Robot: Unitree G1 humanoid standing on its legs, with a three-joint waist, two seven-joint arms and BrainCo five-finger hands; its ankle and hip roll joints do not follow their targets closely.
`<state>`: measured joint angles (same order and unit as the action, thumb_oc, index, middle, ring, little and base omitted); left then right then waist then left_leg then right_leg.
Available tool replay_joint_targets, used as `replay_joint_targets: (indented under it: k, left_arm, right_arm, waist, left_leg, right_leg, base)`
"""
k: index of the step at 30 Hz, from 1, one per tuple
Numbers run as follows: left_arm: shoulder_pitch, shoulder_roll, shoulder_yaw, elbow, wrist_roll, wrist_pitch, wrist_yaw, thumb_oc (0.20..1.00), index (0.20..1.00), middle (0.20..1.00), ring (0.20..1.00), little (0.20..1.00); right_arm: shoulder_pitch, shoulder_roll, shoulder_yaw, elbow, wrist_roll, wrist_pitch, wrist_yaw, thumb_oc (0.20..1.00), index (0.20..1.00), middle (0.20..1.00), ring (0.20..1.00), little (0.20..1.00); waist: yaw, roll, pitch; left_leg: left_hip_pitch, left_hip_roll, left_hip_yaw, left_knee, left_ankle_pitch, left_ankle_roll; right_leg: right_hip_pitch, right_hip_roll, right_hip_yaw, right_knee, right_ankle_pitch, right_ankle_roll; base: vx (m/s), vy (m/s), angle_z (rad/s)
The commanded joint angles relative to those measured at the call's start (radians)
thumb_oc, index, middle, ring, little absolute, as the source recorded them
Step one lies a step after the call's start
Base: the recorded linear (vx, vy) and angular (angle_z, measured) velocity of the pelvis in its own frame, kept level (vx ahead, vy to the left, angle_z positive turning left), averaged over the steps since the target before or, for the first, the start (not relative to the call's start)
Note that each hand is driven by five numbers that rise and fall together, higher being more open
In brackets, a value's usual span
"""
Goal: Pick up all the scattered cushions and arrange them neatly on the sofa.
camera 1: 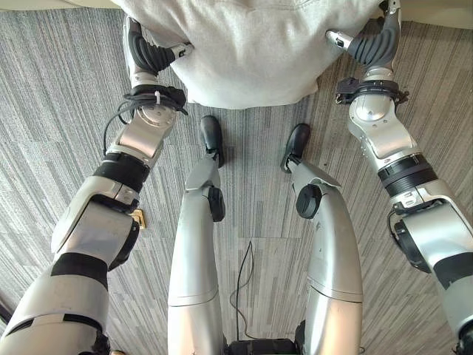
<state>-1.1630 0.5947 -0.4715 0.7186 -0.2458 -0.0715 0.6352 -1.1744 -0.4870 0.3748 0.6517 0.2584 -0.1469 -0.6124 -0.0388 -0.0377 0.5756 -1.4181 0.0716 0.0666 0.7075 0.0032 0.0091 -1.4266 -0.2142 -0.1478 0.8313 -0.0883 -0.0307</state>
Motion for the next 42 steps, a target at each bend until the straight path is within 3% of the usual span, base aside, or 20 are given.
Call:
replay_joint_targets:
  k: [1,2,6,11,16,17,23,29,30,39,42]
  left_arm:
    - [0.089,-0.165,-0.006,-0.078,0.034,-0.118,-0.014,0.445,0.445,0.445,0.445,0.445]
    - [0.089,-0.192,-0.002,-0.085,-0.011,-0.135,-0.024,0.200,0.200,0.200,0.200,0.200]
    - [0.085,-0.292,0.023,-0.114,-0.181,-0.203,-0.060,0.200,0.200,0.200,0.200,0.200]
    - [0.114,-0.369,0.038,-0.190,-0.243,-0.231,-0.092,0.200,0.200,0.200,0.200,0.200]
    - [0.148,-0.425,0.064,-0.237,-0.302,-0.242,-0.116,0.200,0.200,0.200,0.200,0.200]
    - [0.164,-0.448,0.078,-0.266,-0.321,-0.248,-0.130,0.200,0.200,0.200,0.200,0.200]
    - [0.245,-0.458,0.087,-0.335,-0.295,-0.240,-0.172,0.200,0.200,0.200,0.200,0.200]
    - [0.378,-0.389,0.087,-0.458,-0.200,-0.224,-0.202,0.200,0.200,0.200,0.200,0.200]
    - [0.412,-0.373,0.088,-0.483,-0.185,-0.224,-0.210,0.200,0.200,0.200,0.200,0.200]
    - [0.779,-0.322,0.154,-0.618,-0.137,-0.215,-0.275,0.200,0.200,0.200,0.200,0.200]
    - [0.934,-0.306,0.190,-0.646,-0.154,-0.207,-0.304,0.200,0.200,0.200,0.200,0.200]
  right_arm:
    - [0.115,0.130,0.032,-0.045,0.057,-0.122,0.068,0.464,0.464,0.464,0.464,0.464]
    - [0.112,0.146,0.029,-0.047,0.077,-0.131,0.078,0.200,0.200,0.200,0.200,0.200]
    - [0.096,0.206,0.006,-0.051,0.183,-0.179,0.125,0.200,0.200,0.200,0.200,0.200]
    - [0.124,0.252,-0.018,-0.083,0.244,-0.225,0.164,0.200,0.200,0.200,0.200,0.200]
    - [0.154,0.281,-0.036,-0.124,0.268,-0.244,0.185,0.200,0.200,0.200,0.200,0.200]
    - [0.174,0.293,-0.048,-0.147,0.288,-0.256,0.197,0.200,0.200,0.200,0.200,0.200]
    - [0.276,0.316,-0.055,-0.252,0.323,-0.272,0.244,0.200,0.200,0.200,0.200,0.200]
    - [0.436,0.300,-0.034,-0.370,0.304,-0.253,0.294,0.200,0.200,0.200,0.200,0.200]
    - [0.475,0.293,-0.028,-0.387,0.298,-0.245,0.312,0.200,0.200,0.200,0.200,0.200]
    - [0.822,0.243,-0.060,-0.494,0.202,-0.166,0.394,0.200,0.200,0.200,0.200,0.200]
    - [0.919,0.205,-0.089,-0.541,0.123,-0.131,0.411,0.200,0.200,0.200,0.200,0.200]
  waist:
    - [0.010,0.011,-0.232]
    - [0.010,0.012,-0.231]
    - [0.009,0.016,-0.232]
    - [0.005,0.018,-0.252]
    - [0.001,0.019,-0.273]
    - [0.001,0.023,-0.283]
    - [-0.005,0.026,-0.290]
    - [-0.005,0.022,-0.316]
    - [-0.005,0.019,-0.320]
    - [0.000,0.010,-0.355]
    - [0.004,0.009,-0.388]
  left_leg:
    - [-0.085,-0.010,-0.076,0.117,-0.180,-0.029]
    - [-0.090,-0.009,-0.076,0.121,-0.179,-0.030]
    - [-0.111,-0.007,-0.078,0.127,-0.176,-0.034]
    - [-0.100,-0.010,-0.072,0.107,-0.171,-0.037]
    - [-0.021,-0.008,-0.058,0.002,-0.153,-0.034]
    - [0.041,-0.012,-0.054,-0.081,-0.134,-0.037]
    - [0.232,-0.020,-0.059,-0.257,-0.086,-0.043]
    - [0.456,-0.031,-0.062,-0.410,-0.049,-0.058]
    - [0.483,-0.038,-0.059,-0.427,-0.018,-0.054]
    - [0.972,-0.044,-0.047,-0.611,-0.002,-0.072]
    - [1.147,-0.027,-0.025,-0.684,0.003,-0.078]
  right_leg:
    - [-0.065,-0.005,0.066,0.058,-0.132,0.118]
    - [-0.071,-0.007,0.066,0.062,-0.130,0.119]
    - [-0.091,-0.010,0.069,0.072,-0.129,0.120]
    - [-0.078,-0.003,0.065,0.053,-0.124,0.121]
    - [-0.004,0.007,0.053,-0.025,-0.111,0.123]
    - [0.051,0.014,0.045,-0.085,-0.099,0.129]
    - [0.220,0.023,0.034,-0.233,-0.046,0.146]
    - [0.413,0.016,0.028,-0.375,0.007,0.164]
    - [0.439,0.012,0.022,-0.402,0.042,0.157]
    - [0.936,0.010,-0.013,-0.630,0.085,0.173]
    - [1.124,0.022,-0.020,-0.723,0.097,0.186]
  base:
    - [0.00,0.000,0.00]
    - [0.00,0.000,0.00]
    - [0.00,0.000,0.00]
    - [0.00,0.000,0.00]
    - [-0.03,0.009,-0.04]
    - [-0.06,0.017,-0.02]
    - [-0.07,0.015,0.01]
    - [-0.04,0.022,-0.03]
    - [-0.06,0.036,-0.06]
    - [0.08,0.017,-0.03]
    - [0.23,0.029,-0.05]
